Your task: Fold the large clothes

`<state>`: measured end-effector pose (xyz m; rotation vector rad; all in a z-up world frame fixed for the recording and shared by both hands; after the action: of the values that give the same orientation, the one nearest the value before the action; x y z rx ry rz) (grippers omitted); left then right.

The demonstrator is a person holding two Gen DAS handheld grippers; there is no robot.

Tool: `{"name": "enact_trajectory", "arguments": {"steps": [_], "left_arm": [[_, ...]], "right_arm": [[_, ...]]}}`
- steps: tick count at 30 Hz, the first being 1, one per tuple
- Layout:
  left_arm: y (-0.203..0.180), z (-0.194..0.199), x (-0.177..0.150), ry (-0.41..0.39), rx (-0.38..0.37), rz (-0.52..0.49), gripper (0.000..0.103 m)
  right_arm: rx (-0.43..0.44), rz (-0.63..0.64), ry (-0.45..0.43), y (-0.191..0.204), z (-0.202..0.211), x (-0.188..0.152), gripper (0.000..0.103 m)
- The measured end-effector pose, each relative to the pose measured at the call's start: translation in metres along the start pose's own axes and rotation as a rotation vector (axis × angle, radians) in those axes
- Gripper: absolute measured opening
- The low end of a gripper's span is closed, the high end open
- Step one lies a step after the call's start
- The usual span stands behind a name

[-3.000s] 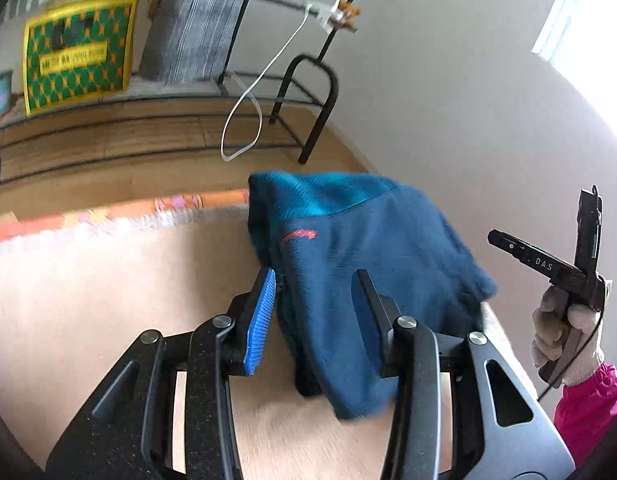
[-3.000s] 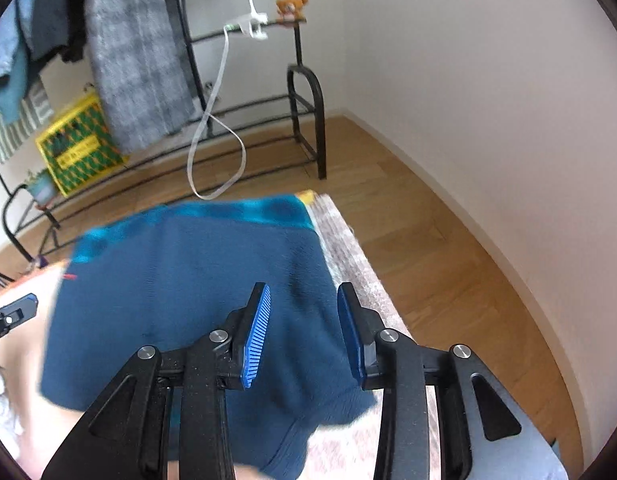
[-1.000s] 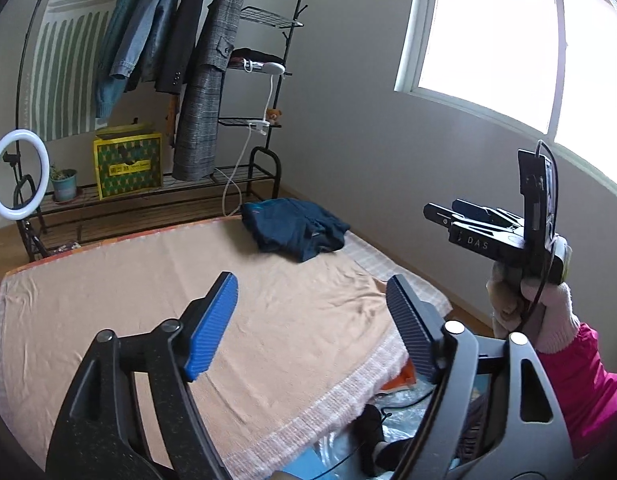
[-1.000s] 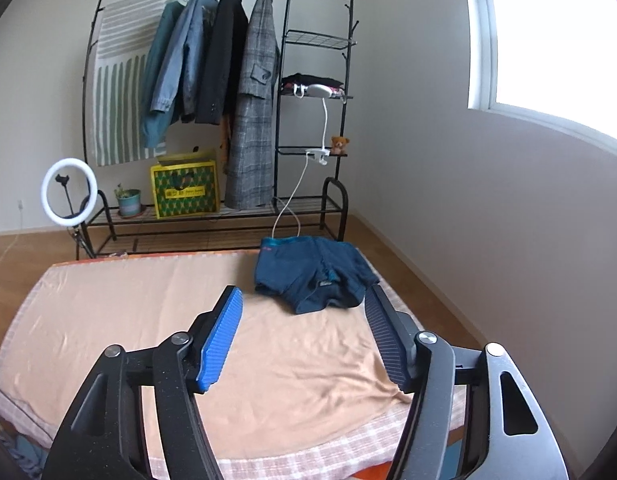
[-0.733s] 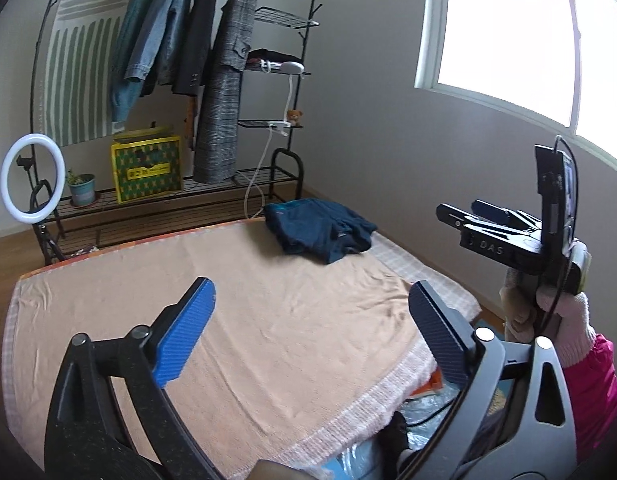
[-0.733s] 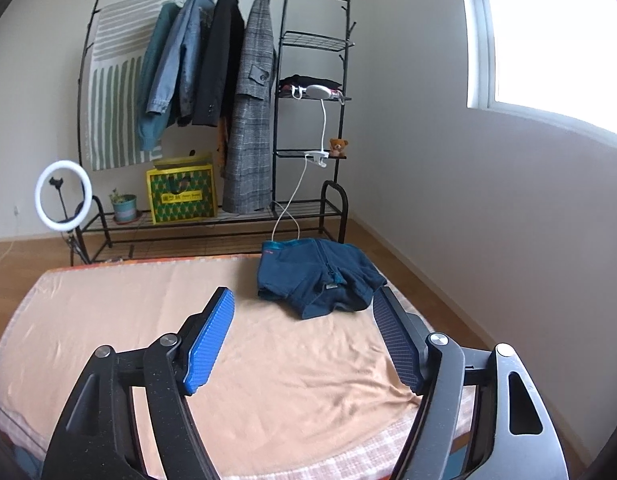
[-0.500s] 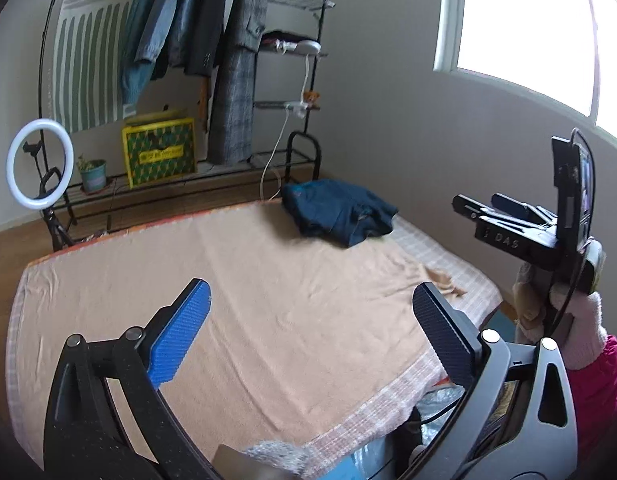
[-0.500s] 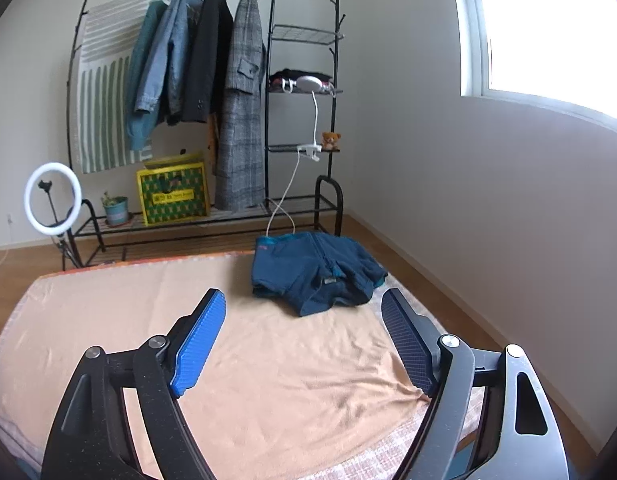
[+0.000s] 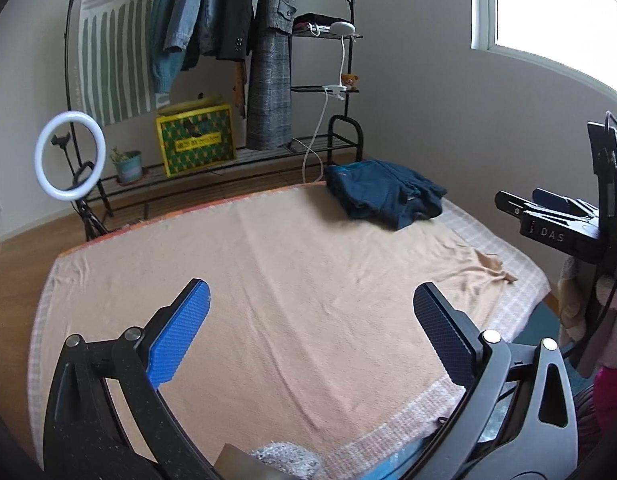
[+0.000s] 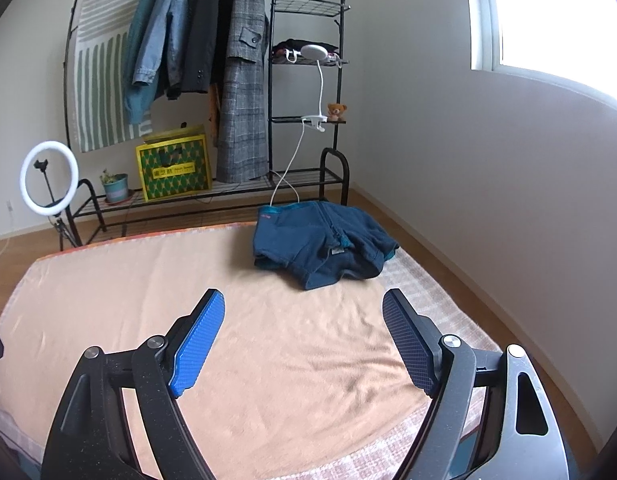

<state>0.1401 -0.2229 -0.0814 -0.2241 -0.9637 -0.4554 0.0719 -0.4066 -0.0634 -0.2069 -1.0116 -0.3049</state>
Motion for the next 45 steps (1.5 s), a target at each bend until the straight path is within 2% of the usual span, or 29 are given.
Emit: {"name": "enact_trajectory", "arguments": {"steps": [13,45], "left_arm": [[0.006,0.005,-0.001,-0.035,0.055,-0.013,0.103],[0.012,0.007,0.003,-0.041,0.062,-0.016,0.103]], "right_arm": [[0.017,0.013,0.01,0.007,-0.002,-0.004,0.081],[0.02,0.018,0.027,0.014,-0.004,-0.011,0.082]]}}
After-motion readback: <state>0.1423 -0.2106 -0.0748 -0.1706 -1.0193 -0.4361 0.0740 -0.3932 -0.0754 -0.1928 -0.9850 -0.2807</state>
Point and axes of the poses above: each gripper's, at about its wrist camera, not at the fingertips, and z roughly against the way its jaws point, y to its left, x to its top, the point moved 4 cm from there along -z, roughly the way its jaws point, and after that the axes turned 4 degrees about x, right-handed, at the moved point
